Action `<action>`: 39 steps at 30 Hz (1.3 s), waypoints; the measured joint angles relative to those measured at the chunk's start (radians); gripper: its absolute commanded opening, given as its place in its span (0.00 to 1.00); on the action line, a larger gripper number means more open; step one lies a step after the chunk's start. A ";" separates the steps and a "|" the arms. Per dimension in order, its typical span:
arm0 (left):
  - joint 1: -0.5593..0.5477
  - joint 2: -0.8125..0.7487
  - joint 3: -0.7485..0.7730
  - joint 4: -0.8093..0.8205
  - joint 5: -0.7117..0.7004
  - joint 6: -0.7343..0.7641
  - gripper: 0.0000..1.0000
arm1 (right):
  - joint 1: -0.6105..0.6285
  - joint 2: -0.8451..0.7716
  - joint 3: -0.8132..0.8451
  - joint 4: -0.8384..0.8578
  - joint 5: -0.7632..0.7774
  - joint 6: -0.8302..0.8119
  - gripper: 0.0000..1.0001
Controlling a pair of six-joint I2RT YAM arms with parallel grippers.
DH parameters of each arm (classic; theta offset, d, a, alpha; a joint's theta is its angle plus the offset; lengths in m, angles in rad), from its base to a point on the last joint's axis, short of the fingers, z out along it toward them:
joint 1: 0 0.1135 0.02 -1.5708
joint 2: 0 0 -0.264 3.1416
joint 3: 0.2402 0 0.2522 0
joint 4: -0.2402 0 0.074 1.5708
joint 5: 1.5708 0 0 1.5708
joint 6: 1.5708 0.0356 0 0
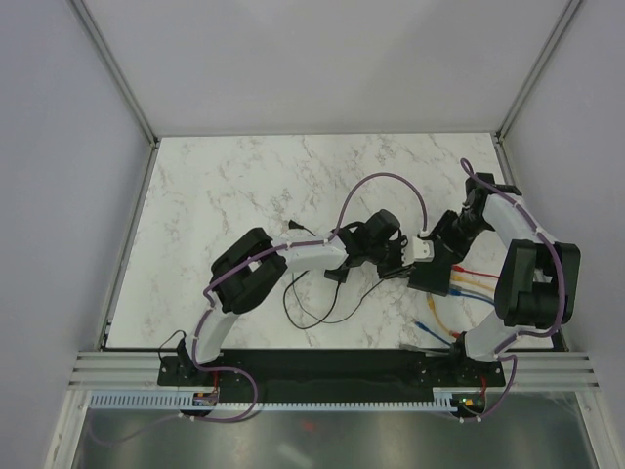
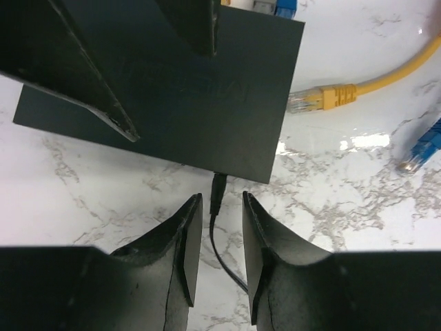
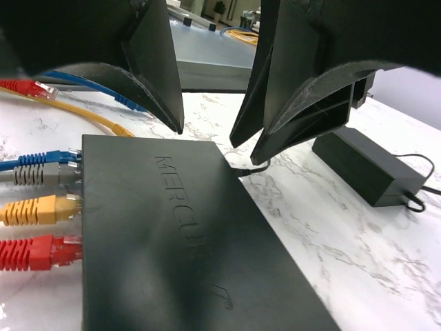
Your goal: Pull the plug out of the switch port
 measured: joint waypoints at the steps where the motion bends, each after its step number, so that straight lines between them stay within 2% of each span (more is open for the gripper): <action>1: 0.000 0.000 -0.006 0.011 -0.015 0.006 0.37 | 0.000 0.002 0.007 0.000 -0.002 0.000 0.58; 10: 0.002 0.000 -0.013 0.034 -0.070 0.060 0.33 | -0.006 0.027 0.045 0.004 -0.010 -0.001 0.58; 24: -0.010 0.001 -0.012 0.013 -0.113 0.069 0.35 | -0.006 0.055 0.064 0.005 -0.029 -0.002 0.59; 35: -0.034 0.071 0.061 -0.026 -0.112 0.066 0.35 | -0.006 0.056 0.064 0.016 -0.033 -0.002 0.59; 39: -0.033 0.085 0.077 -0.035 -0.111 0.064 0.31 | -0.006 0.060 0.064 0.020 -0.033 -0.002 0.59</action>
